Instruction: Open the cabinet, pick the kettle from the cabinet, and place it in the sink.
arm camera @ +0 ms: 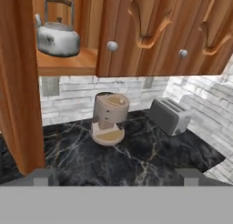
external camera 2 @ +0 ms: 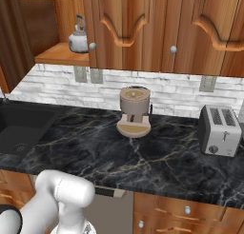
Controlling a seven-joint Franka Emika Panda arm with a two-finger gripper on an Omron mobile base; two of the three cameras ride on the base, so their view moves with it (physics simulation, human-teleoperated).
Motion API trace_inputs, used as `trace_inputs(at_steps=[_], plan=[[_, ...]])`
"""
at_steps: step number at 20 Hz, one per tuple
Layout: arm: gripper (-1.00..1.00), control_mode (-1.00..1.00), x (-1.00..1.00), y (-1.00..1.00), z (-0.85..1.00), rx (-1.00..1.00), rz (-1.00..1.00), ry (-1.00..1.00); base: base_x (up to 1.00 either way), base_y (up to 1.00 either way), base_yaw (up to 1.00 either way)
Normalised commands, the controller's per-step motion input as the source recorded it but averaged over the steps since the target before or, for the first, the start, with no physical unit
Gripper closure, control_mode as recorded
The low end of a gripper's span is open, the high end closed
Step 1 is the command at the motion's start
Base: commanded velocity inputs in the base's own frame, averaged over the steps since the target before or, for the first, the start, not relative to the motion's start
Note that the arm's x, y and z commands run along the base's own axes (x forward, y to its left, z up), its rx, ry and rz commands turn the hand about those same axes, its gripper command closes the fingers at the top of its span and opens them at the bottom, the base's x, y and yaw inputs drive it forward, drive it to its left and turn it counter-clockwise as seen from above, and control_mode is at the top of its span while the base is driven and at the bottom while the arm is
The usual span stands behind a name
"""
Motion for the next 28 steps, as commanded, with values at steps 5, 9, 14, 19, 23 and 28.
trace_inputs(at_steps=[5,9,14,19,23,28], plan=[[-1.00,-1.00,-0.07,-0.41,0.00,0.09,0.15,0.00,0.00,0.00,0.00],[-1.00,-1.00,-0.01,-0.35,0.00,0.16,0.19,0.04,0.00,0.00,0.00],[-1.00,-1.00,0.03,-0.27,0.01,0.21,0.22,0.02,0.00,0.00,0.00],[-1.00,-1.00,0.14,-0.18,0.00,0.25,0.24,0.06,0.00,0.00,0.00],[-1.00,-1.00,0.23,-0.05,0.00,0.25,0.25,0.07,0.00,0.00,0.00],[-1.00,-1.00,0.24,0.00,0.00,0.19,0.23,0.06,0.00,0.00,0.00]])
